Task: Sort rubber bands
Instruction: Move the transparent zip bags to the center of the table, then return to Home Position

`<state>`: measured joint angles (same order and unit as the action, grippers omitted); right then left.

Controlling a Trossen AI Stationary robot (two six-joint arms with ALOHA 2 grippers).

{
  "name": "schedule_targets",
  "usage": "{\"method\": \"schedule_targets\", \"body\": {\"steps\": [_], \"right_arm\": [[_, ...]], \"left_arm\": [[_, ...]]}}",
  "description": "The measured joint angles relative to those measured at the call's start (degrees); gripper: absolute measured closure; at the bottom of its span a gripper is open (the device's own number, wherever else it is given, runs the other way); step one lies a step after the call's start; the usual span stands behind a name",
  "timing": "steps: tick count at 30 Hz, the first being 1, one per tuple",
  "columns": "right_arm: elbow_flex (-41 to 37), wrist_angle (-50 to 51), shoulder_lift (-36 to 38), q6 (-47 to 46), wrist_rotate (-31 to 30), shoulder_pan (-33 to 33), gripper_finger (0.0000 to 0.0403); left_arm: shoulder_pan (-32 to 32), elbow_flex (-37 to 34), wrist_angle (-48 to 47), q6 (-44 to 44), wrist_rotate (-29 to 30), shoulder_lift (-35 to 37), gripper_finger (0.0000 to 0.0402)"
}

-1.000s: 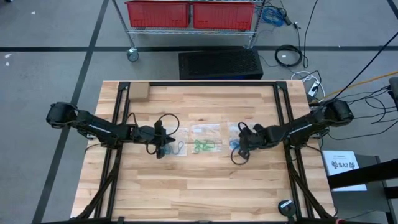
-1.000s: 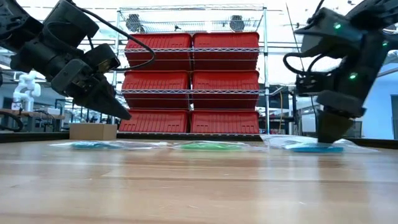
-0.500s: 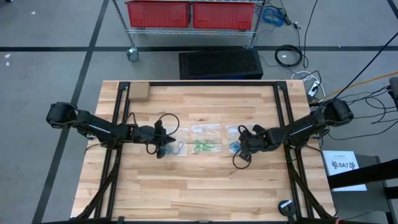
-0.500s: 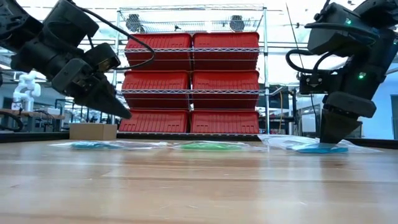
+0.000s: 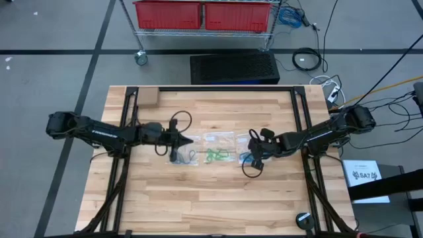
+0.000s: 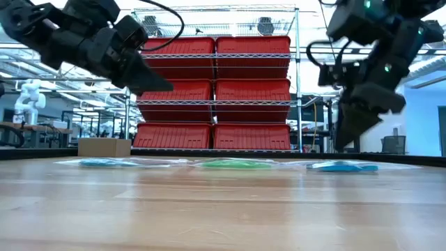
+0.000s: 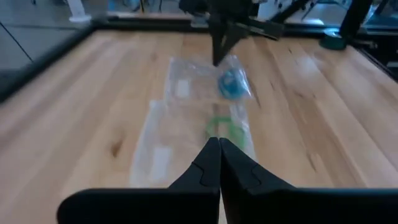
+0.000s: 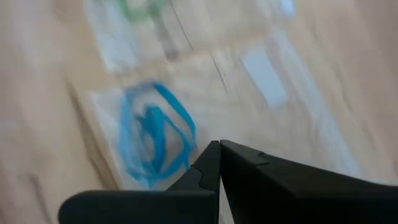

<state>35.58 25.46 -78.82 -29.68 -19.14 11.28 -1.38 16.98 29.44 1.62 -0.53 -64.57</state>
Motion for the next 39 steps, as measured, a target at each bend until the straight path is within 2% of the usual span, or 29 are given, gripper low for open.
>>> {"method": "schedule_targets", "body": {"steps": [3,6,9,13,17,19,21,23,26,28,31,36,39], "right_arm": [[0.2,-2.6,2.4,5.7,-0.1,-0.5,0.0403],[-0.9,-3.5,8.0,9.7,-1.9,-0.8,0.0403],[-5.2,-8.5,17.5,14.3,-5.1,-0.9,0.0403],[-15.1,-24.3,31.5,23.6,-5.2,-4.6,0.0403],[-24.4,-43.2,38.8,30.9,4.0,-13.8,0.0403],[-27.3,-50.8,39.8,31.9,10.2,-19.4,0.0403],[-28.5,-55.1,40.2,31.8,16.5,-24.1,0.0403],[-28.5,-55.1,41.8,31.8,20.5,-27.1,0.0403],[-28.5,-50.6,46.5,32.1,21.1,-28.9,0.0403],[-28.6,-46.4,51.7,32.7,21.3,-28.8,0.0403],[-28.5,-37.9,61.5,33.5,20.4,-28.8,0.0403],[-28.5,-24.4,78.9,33.8,16.5,-28.7,0.0403],[-29.1,-24.8,78.0,34.0,16.1,-28.5,0.0403]], "left_arm": [[-3.3,2.0,-2.2,-3.1,-3.0,1.5,0.0402],[-6.4,2.8,-5.9,-5.1,-3.2,5.9,0.0401],[-7.9,2.0,-11.1,-7.1,-3.2,14.3,0.0401],[-8.7,0.6,-18.9,-8.9,-2.4,28.3,0.0401],[-9.4,-2.6,-20.2,-9.4,3.7,40.0,0.0402],[-9.8,-3.4,-22.3,-9.1,6.9,42.5,0.0402],[-10.0,-4.0,-25.3,-9.6,7.4,43.7,0.0401],[-10.0,-4.0,-28.3,-9.9,7.4,45.7,0.0402],[-9.5,-4.2,-35.1,-9.5,7.5,51.4,0.0401],[-8.9,-4.4,-38.1,-8.5,8.3,56.7,0.0401],[-8.2,-5.3,-37.3,-8.3,9.4,64.6,0.0401],[-7.9,-6.2,-36.6,-9.0,12.4,64.2,0.0402],[-8.0,-10.6,-31.3,-9.4,14.4,64.5,0.0401]]}}
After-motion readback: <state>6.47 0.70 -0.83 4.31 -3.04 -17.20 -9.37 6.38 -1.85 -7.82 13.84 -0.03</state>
